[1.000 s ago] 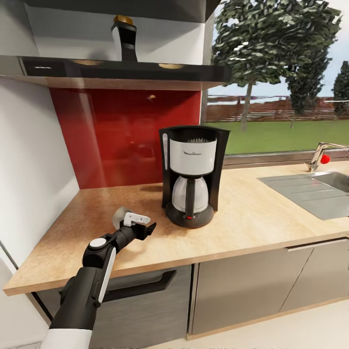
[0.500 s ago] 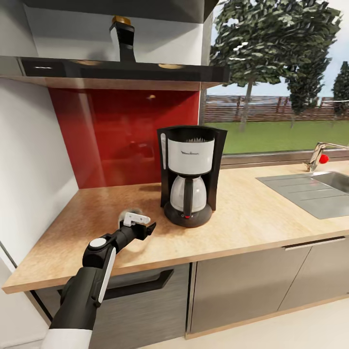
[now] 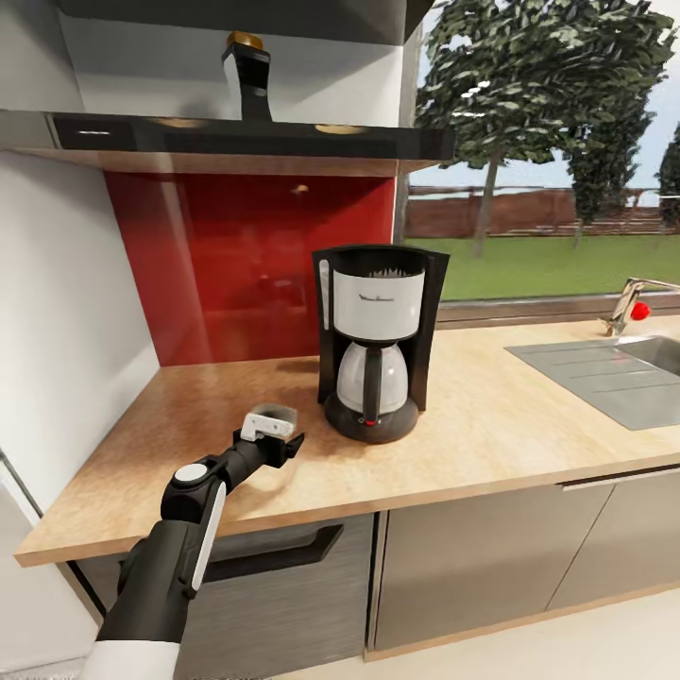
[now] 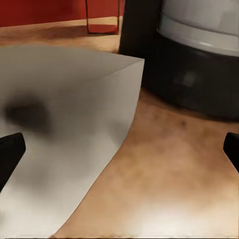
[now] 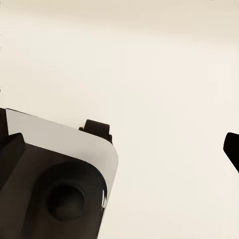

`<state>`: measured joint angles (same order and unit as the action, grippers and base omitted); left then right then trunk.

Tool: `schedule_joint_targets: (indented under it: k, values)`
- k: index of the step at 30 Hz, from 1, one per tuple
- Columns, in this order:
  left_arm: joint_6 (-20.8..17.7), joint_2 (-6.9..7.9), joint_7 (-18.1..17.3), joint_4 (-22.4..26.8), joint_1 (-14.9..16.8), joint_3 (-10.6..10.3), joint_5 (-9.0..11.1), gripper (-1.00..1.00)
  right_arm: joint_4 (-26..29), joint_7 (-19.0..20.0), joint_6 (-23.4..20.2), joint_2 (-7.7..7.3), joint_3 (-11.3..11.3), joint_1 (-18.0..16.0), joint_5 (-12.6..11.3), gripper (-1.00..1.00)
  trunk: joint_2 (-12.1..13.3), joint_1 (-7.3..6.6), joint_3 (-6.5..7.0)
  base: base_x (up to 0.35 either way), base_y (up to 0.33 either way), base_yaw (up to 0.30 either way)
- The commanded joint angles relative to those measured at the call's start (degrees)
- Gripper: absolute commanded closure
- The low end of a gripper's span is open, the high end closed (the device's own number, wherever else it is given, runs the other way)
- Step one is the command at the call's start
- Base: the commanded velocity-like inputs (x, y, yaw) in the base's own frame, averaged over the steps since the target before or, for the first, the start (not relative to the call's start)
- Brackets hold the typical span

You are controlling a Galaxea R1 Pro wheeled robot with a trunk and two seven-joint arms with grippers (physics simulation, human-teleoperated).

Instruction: Set up a coffee station on the kitchen countertop: keep the coffee maker on the countertop, move the bottle of coffee from the kitchen shelf to the counter next to the coffee maker, place a paper coffee filter on top of the coffee maker, put the saucer next to the coffee maker with the coffee cup on the saucer, and place the electric kettle next to the coffee maker.

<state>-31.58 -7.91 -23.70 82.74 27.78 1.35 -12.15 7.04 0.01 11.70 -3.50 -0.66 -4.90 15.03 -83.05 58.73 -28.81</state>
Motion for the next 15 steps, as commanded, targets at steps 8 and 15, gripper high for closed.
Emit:
schedule_joint_targets:
  k: [8, 15]
  values:
    - [-0.1, -0.05, -0.6, 0.1, 0.1, 0.1, -0.6, -1.0, 0.0, 0.0, 0.2, -0.02, 0.0, 0.0, 0.2, -1.0, 0.0, 0.0, -0.06, 0.0, 0.0, 0.097]
    - [-0.1, -0.07, -0.6, 0.1, 0.1, 0.2, -0.5, -1.0, 0.0, 0.0, 0.2, -0.02, -0.1, 0.0, 0.2, -1.0, 0.0, 0.0, -0.06, 0.0, 0.0, 0.012]
